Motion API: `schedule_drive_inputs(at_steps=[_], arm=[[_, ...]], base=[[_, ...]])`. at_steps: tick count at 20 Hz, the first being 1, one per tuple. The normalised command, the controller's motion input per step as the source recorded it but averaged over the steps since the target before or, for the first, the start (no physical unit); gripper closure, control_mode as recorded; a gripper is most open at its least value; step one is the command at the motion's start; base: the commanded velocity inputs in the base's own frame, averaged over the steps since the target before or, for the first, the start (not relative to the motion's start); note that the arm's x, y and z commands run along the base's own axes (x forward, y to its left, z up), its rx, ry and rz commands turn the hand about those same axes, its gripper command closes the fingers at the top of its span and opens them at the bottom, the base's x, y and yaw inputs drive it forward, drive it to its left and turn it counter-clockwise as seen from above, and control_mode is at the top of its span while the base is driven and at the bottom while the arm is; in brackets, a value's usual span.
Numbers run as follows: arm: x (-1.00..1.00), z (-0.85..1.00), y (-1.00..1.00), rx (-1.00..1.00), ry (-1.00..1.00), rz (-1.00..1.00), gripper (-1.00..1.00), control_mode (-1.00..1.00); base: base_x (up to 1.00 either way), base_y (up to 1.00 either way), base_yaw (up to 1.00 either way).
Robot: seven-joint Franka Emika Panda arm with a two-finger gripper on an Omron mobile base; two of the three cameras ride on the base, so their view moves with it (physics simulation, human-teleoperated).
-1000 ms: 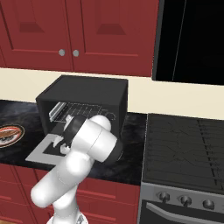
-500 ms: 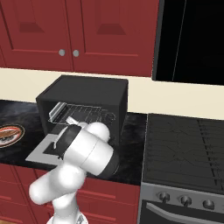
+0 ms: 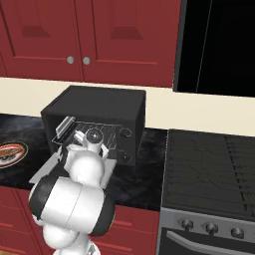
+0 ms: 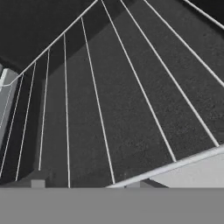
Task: Pull the toaster oven rack outwards. Pick up the baguette from the plate and place it on the toaster oven rack. Close the toaster oven door fully and set the temperature to the lowest setting.
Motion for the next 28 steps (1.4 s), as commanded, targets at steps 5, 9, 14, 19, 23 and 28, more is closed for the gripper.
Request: schedule_drive_inputs(at_steps=[5,9,14,19,23,28], arm=[[-0.85,-0.57,-0.02,-0.12,0.38,0.0,1.0,-1.0],[-0.96,-0.63,-0.09,-0.11,0.38,0.0,1.0,-1.0],[-1.0,-0.64,-0.21,-0.08,0.39,0.0,1.0,-1.0],[-1.0,-0.52,-0.32,-0.02,0.37,0.0,1.0,-1.0],[-1.0,-0.32,-0.36,0.0,0.26,0.0,1.0,-1.0],[-0.97,0.53,-0.07,0.01,-0.11,0.01,1.0,-1.0]], base=[[0.0,0.0,0.0],[0.0,0.0,0.0],[0.0,0.0,0.0],[0.0,0.0,0.0],[0.0,0.0,0.0],[0.0,0.0,0.0]])
